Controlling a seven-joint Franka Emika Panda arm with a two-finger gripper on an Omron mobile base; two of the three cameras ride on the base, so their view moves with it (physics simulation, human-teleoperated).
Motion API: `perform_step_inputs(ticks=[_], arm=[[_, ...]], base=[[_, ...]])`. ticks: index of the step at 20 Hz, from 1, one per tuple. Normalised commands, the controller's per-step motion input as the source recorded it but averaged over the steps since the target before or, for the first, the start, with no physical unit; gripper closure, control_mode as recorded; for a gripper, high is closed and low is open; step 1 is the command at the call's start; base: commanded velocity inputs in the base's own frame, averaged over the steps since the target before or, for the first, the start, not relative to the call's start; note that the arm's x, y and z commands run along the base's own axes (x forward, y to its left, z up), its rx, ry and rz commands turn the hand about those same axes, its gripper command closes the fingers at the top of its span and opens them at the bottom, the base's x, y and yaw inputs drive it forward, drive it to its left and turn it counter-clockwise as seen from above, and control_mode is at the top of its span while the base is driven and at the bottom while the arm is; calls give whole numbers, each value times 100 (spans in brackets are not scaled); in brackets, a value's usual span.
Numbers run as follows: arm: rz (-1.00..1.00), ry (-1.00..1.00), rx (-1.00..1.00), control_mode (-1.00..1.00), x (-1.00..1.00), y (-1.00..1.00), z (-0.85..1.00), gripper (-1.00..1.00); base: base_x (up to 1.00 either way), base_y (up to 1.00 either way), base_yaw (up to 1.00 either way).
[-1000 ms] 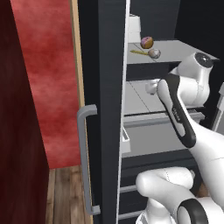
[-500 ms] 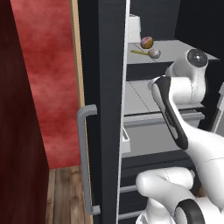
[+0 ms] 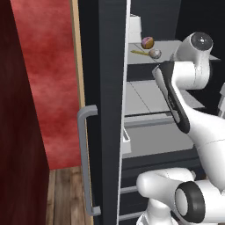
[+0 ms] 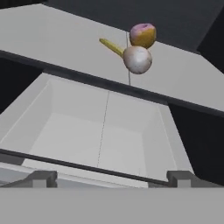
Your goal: Pick the egg and butter from the fridge and place them by the bowl for mixing.
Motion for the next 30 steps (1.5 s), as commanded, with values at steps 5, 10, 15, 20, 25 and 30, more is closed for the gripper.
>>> perform_step_inputs(ticks=[5, 10, 15, 20, 25, 30], arm=[[0, 0, 11, -100, 12, -16, 41, -100], [-3, 0, 25, -100, 22, -7, 25, -100], [-2, 0, 22, -100, 37, -5, 2, -100], [-2, -6, 20, -100, 42, -4, -4, -100], [0, -11, 2, -100, 43, -8, 0, -100], [0, -13, 0, -100, 39, 0, -9, -100]], base=[[0, 0, 0], [0, 0, 0], [0, 0, 0], [0, 0, 0], [0, 0, 0], [0, 0, 0]])
